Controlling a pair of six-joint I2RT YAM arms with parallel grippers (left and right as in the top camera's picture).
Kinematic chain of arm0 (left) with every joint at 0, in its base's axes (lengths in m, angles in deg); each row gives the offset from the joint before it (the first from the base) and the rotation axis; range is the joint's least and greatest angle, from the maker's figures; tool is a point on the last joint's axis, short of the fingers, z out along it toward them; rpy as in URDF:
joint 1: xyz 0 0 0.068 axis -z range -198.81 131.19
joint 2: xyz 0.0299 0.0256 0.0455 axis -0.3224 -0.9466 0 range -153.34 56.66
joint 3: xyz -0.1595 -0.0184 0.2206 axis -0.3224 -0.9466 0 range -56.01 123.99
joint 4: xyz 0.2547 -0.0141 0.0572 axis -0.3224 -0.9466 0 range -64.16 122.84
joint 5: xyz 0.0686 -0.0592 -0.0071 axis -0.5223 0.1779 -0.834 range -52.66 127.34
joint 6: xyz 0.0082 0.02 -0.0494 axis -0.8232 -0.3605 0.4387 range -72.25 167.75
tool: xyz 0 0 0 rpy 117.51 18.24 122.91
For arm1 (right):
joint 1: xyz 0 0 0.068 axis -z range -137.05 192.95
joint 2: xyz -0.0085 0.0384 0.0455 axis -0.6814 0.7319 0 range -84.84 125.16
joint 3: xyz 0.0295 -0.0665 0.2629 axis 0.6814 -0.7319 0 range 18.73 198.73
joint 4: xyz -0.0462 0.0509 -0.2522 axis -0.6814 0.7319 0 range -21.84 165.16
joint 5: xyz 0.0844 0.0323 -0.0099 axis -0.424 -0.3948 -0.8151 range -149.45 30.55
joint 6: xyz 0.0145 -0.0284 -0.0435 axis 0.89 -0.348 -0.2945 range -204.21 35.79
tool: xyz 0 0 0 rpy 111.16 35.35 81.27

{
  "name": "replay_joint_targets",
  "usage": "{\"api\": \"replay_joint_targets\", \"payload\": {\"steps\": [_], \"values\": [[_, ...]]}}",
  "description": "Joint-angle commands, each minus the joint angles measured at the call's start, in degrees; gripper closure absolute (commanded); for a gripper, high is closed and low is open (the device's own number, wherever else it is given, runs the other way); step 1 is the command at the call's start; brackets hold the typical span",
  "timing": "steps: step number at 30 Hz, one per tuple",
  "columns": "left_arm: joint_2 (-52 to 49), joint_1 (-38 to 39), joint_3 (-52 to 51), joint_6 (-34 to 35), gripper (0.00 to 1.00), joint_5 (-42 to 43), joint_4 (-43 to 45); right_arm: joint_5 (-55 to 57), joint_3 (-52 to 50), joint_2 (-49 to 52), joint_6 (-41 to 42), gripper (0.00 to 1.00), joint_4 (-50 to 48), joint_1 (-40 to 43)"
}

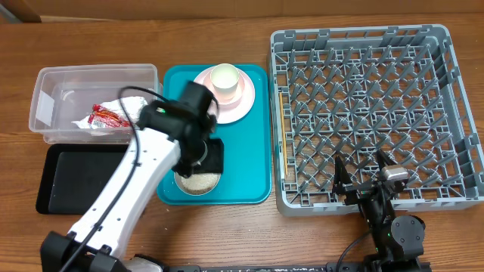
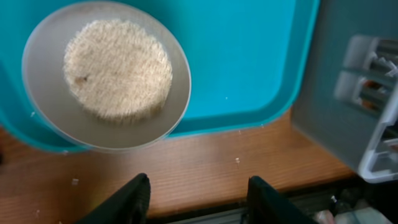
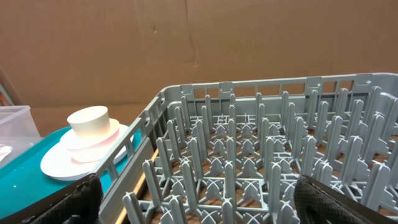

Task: Sort waste into correct bins and load items into the dishwasher
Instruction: 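Grasp the rim of the rice bowl with the left gripper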

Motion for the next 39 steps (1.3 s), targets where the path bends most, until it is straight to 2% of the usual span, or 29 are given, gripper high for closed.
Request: {"api": "replay_joint_targets", "payload": {"steps": [1, 8, 16, 39], "values": [[-0.07, 3.41, -5.88, 3.72, 0.52, -3.52, 4.11, -0.31, -0.59, -0.35, -0.24, 0.0, -0.42, 0.37], [-0.09, 4.55, -13.2, 4.85, 0.62, -9.09, 16.06, -0.31, -0.59, -0.35, -0.24, 0.0, -0.42, 0.37], [-0.09, 4.61, -17.35, 4.87, 0.71, -7.82, 23.21, -0.31, -0.59, -0.35, -0.24, 0.0, -0.42, 0.37], [-0.09, 4.63, -25.03, 4.83, 0.75, -5.88, 30.88, -0.31, -0.59, -0.35, -0.24, 0.0, -0.42, 0.37]]}}
